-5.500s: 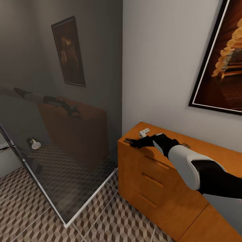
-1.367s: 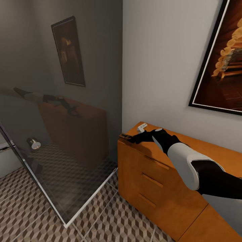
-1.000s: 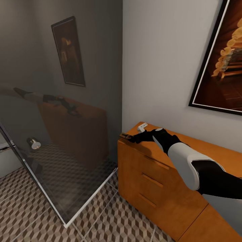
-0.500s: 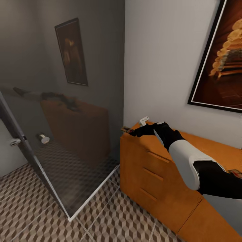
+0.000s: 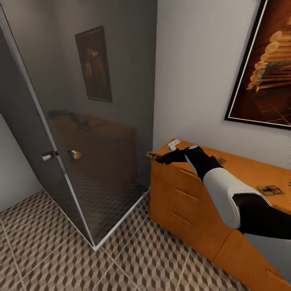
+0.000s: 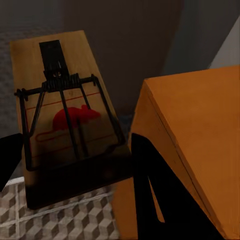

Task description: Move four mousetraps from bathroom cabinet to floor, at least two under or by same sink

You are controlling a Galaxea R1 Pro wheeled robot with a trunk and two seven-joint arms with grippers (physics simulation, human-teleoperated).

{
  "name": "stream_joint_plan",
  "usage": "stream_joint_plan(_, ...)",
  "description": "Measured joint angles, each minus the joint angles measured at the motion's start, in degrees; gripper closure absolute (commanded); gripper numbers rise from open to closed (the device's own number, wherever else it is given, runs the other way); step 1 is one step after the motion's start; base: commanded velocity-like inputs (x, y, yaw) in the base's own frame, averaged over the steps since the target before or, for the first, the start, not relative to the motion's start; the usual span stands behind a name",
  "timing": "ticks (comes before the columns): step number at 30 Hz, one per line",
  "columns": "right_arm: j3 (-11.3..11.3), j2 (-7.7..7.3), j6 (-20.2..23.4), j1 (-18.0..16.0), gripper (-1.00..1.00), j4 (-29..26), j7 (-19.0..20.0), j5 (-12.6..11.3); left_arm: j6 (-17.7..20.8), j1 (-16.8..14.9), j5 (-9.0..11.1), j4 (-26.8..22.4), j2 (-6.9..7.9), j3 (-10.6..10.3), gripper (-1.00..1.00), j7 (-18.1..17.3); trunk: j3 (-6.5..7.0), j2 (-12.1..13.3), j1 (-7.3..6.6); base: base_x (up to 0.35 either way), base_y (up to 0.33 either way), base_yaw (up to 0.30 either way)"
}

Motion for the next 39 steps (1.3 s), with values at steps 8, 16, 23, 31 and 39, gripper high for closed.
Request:
stream_joint_plan(8, 0.01, -0.07, -0.06, 0.00, 1.00, 0.25, -0.07, 0.05, 0.01, 0.00, 0.00, -0.02, 0.03, 0.00, -1.00, -0.02, 0.00, 0.00, 0.00, -0.276, 0.182, 0.000)
stream_joint_plan(16, 0.09, -0.13, -0.31, 0.00, 1.00, 3.00, -0.42, 0.05, 0.01, 0.00, 0.00, -0.01, -0.05, 0.00, -1.00, -0.02, 0.00, 0.00, -0.02, -0.081, 0.054, 0.000)
stream_joint_plan(23, 0.06, -0.26, -4.00, -0.01, 1.00, 8.51, -1.99, 0.13, 0.01, 0.00, 0.00, -0.01, -0.06, 0.00, -1.00, -0.02, 0.00, 0.00, -0.03, -0.006, 0.004, 0.000)
stream_joint_plan(31, 0.27, -1.51, -13.87, 1.21, 1.00, 17.10, -5.24, 0.24, -0.06, 0.00, 0.01, -0.08, 0.08, 0.04, -1.00, -0.02, -0.01, 0.00, -0.02, 0.000, 0.000, 0.000)
stream_joint_plan(39, 0.24, -3.43, -20.47, 10.56, 1.00, 18.03, -7.80, -0.12, -0.80, 0.00, 0.00, -0.10, 0.24, 0.08, -1.00, -0.02, -0.01, 0.00, -0.03, 0.000, 0.000, 0.000)
